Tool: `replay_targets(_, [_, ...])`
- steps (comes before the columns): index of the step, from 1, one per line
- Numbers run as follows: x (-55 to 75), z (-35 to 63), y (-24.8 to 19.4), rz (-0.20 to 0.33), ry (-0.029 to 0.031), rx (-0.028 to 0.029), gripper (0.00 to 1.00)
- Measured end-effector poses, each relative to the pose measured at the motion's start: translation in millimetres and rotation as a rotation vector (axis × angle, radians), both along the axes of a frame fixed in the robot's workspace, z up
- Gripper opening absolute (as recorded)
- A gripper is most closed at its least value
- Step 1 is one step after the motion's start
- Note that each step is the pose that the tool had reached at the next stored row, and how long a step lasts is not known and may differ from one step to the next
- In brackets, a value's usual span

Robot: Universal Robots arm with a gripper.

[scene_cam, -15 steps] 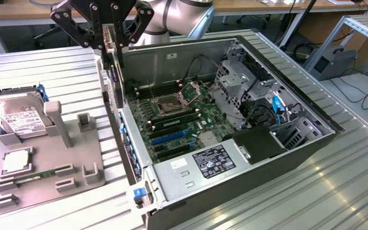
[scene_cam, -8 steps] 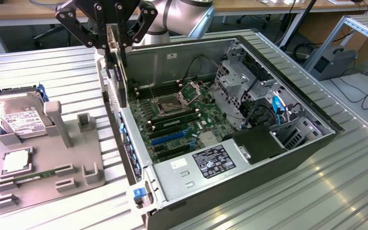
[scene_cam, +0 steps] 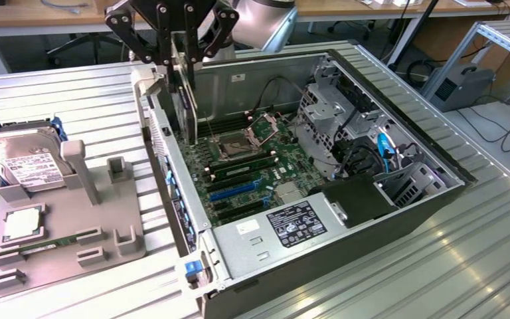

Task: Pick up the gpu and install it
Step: 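Pick up the gpu and move the gpu toward the slot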

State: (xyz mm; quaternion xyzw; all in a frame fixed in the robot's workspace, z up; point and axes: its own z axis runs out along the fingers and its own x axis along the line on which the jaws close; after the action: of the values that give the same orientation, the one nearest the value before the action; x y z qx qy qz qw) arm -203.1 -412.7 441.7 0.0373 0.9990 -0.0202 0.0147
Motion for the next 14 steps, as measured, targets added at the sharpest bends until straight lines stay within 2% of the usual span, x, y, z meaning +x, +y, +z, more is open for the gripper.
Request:
replay_targets(8, [29.5,-0.1,0.0,0.0,0.0,-0.0017,0.27])
replay_targets(14, [35.2,-0.1,0.0,0.0,0.0,-0.0022,0.27])
